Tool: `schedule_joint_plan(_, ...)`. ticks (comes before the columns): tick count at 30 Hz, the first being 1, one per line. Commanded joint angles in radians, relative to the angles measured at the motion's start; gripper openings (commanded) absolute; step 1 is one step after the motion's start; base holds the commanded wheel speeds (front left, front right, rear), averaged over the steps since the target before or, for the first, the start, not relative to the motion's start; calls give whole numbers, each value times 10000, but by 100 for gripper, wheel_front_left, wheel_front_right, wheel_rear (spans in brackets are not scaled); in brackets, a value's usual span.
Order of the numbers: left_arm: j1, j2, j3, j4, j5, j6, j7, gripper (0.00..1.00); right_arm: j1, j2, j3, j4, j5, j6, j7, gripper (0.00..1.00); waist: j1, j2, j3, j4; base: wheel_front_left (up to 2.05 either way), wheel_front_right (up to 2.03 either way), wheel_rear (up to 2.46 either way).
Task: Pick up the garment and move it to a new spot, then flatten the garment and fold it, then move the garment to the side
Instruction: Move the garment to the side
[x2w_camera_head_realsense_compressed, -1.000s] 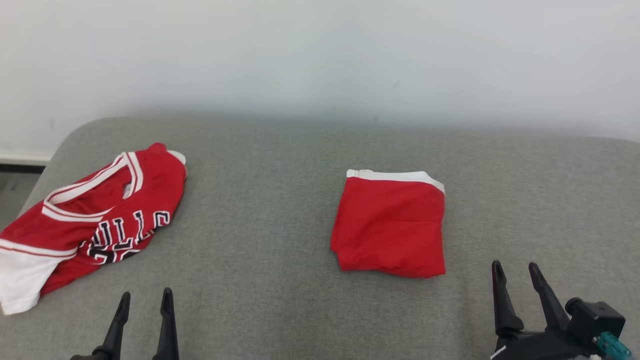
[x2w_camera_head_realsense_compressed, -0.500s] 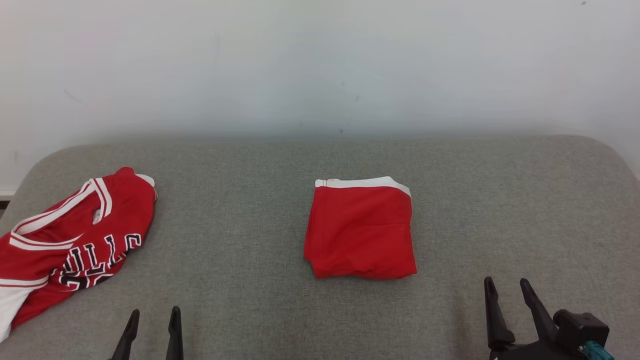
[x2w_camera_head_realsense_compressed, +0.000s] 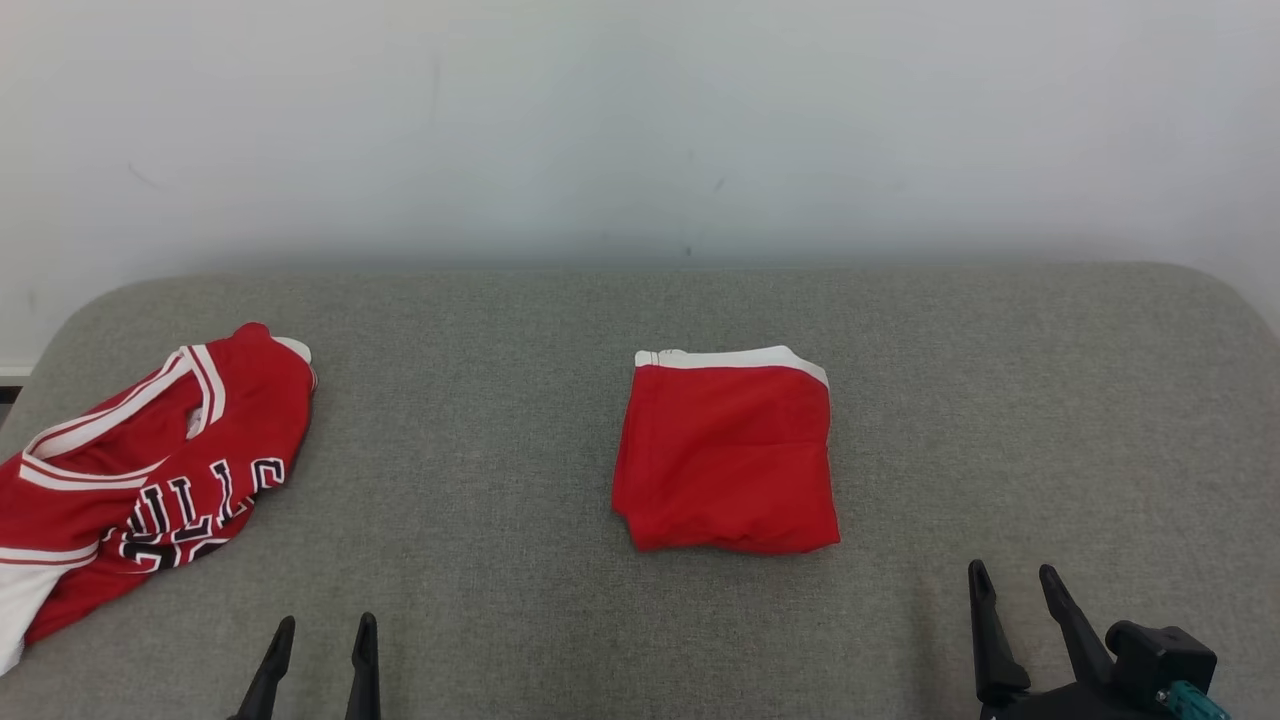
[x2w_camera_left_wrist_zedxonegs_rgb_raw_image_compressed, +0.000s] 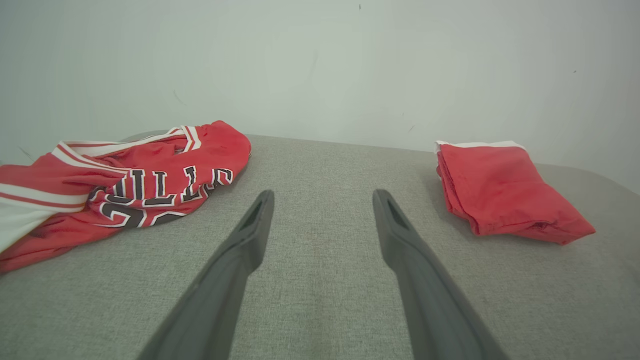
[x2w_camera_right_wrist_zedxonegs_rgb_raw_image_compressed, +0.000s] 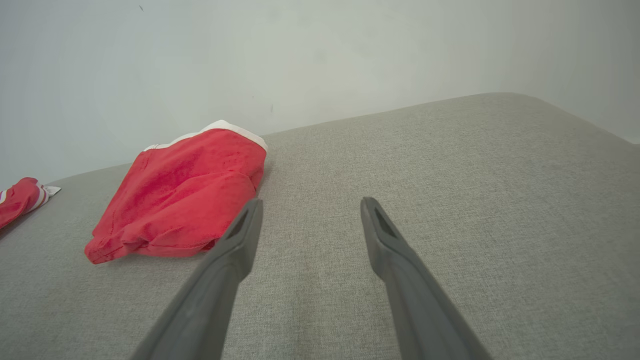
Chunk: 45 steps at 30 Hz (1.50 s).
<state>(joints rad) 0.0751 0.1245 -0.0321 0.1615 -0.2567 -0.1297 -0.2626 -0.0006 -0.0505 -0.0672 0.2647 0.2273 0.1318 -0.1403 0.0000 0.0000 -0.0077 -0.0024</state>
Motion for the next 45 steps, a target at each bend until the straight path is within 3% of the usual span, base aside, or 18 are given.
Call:
schedule_joint_plan(1,-120,-6,-42,35,-81,-8,-32,100,-114,5,27,-6,44,-18,51,100,0,0,13,37,0,0,0)
schedule_joint_plan(10,-133,-31,-140,51,-82,-7,-32,100,-322,4,9,-194,-103,-18,602,100,0,0,50,269,0,0,0)
schedule_joint_plan(13,-283,-18,-168,-25,-104,2,-32,100,-924,7,30,-619,-304,-18,1975,100,0,0,260,353,0,0,0)
schedule_joint_plan(20,-683,-110,-492,-100,-152,2,-32,100,-2916,13,-52,-572,-191,-18,6495,100,0,0,988,638,0,0,0)
schedule_joint_plan(24,-1043,-160,-801,-39,-174,1,-32,100,-4228,-7,-584,-265,-461,-18,7708,100,0,0,1518,1033,0,0,0)
schedule_joint_plan(33,-1692,-134,-1052,19,-332,1,-32,100,-5522,1,-1009,1109,-899,-18,8236,100,0,0,2488,1709,0,0,0)
schedule_joint_plan(42,-1866,-134,-1176,91,-399,1,-32,100,-5628,7,-634,2322,-888,-18,8038,100,0,0,2708,1698,0,0,0)
schedule_joint_plan(43,-1882,-122,-1209,106,-408,1,-32,100,-5618,10,-653,2421,-939,-18,7996,93,0,0,2730,1681,0,0,0)
schedule_joint_plan(45,-1952,-95,-1267,98,-418,1,-32,100,-5669,10,-682,2564,-1033,-18,7904,42,0,0,2771,1638,0,0,0)
